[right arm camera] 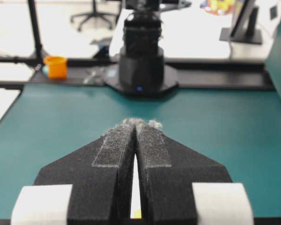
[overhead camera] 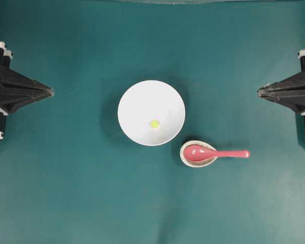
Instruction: Scoop the yellow hexagonal prism block from the bowl with a spoon using the right arm.
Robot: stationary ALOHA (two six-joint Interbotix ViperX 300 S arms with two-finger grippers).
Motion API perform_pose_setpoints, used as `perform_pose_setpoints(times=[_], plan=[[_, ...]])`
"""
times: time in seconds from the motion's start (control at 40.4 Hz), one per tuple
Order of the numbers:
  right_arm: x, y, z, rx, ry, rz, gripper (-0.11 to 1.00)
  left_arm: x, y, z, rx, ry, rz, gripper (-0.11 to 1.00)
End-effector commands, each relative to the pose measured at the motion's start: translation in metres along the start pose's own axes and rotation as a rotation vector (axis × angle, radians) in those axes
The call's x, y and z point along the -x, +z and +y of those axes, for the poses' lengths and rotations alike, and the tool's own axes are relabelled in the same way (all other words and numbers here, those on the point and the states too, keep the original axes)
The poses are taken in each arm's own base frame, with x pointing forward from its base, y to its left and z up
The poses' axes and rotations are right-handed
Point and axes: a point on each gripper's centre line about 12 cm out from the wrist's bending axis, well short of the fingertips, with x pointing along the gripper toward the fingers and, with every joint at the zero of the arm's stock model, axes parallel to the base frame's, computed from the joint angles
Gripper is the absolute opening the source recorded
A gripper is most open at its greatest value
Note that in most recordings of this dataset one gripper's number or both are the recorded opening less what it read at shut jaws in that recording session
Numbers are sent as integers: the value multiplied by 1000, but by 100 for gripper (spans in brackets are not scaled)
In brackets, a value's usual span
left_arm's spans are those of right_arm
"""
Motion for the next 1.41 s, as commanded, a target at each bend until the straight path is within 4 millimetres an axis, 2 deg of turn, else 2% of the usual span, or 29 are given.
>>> perform_pose_setpoints(times=[0.0, 0.049, 0.099, 1.163, 1.237, 1.385], plan=[[-4, 5, 1, -8, 6, -8, -1, -3, 11, 1, -12, 2, -21, -1], [-6, 5, 1, -11, 5, 17, 0, -2, 14, 1, -8, 6, -37, 3], [-7, 3, 1, -10, 6, 26, 0, -2, 15, 1, -8, 6, -41, -1], [-8, 3, 1, -10, 5, 28, 1, -2, 16, 1, -8, 6, -41, -1], [-8, 2, 1, -10, 5, 29, 8, -2, 15, 1, -10, 6, -40, -1], [-9, 0, 1, -14, 5, 43, 37, -2, 14, 1, -10, 6, -35, -1]])
